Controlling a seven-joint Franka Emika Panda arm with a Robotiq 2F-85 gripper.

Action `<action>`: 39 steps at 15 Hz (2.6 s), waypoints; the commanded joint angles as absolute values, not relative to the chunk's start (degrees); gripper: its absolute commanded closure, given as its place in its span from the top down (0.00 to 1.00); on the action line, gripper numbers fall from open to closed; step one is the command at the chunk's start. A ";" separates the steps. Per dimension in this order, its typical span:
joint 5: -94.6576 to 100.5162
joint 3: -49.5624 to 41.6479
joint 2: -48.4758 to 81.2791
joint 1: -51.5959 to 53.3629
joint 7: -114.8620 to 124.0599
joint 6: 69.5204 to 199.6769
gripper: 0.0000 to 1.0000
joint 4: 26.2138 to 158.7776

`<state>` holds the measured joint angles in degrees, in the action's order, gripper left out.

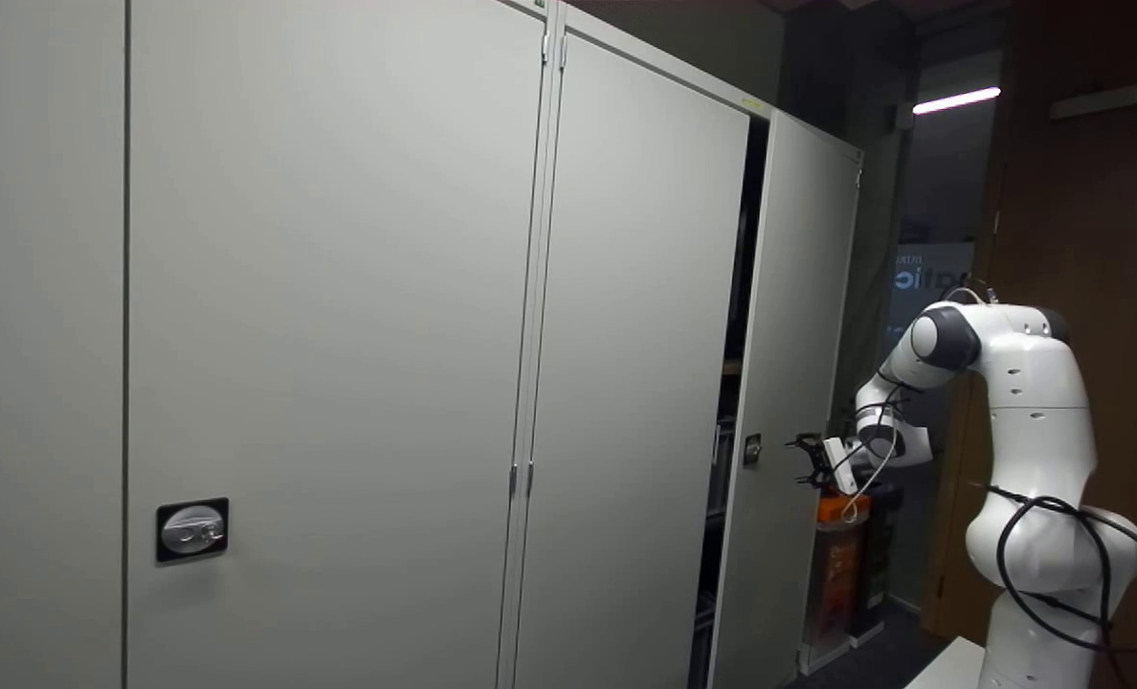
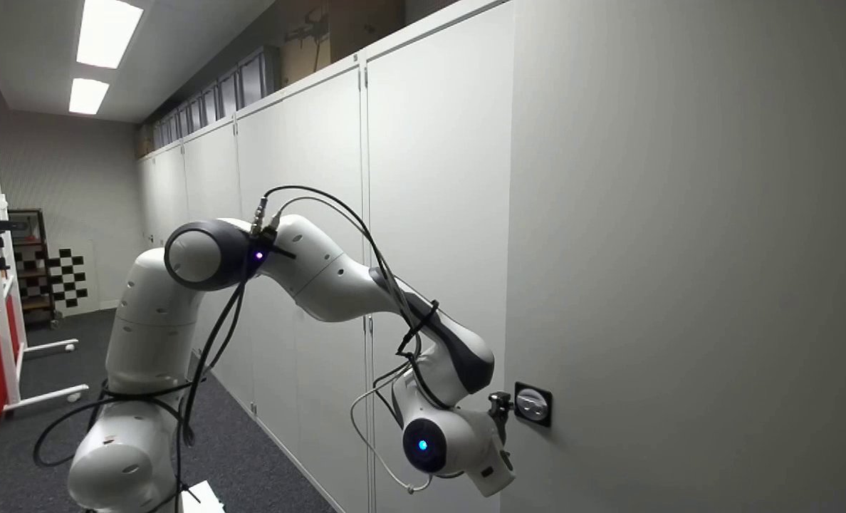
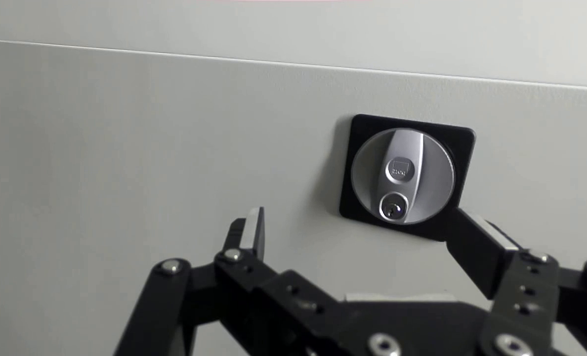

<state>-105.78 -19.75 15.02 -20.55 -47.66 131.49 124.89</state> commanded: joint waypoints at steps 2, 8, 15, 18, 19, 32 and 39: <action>-109.67 -19.82 16.79 -20.34 -50.21 127.61 1.00 122.43; -113.52 -19.80 19.15 -20.29 -53.95 123.45 1.00 120.64; -117.78 -19.73 23.28 -20.47 -57.77 118.09 1.00 118.12; -119.17 -19.69 24.60 -20.43 -57.50 116.97 1.00 116.93; -119.70 -19.62 25.03 -20.39 -56.97 116.98 1.00 116.54; -123.55 -19.30 26.97 -19.92 -56.23 117.62 0.51 114.58; -123.58 -18.98 27.48 -19.28 -55.82 118.30 0.41 113.03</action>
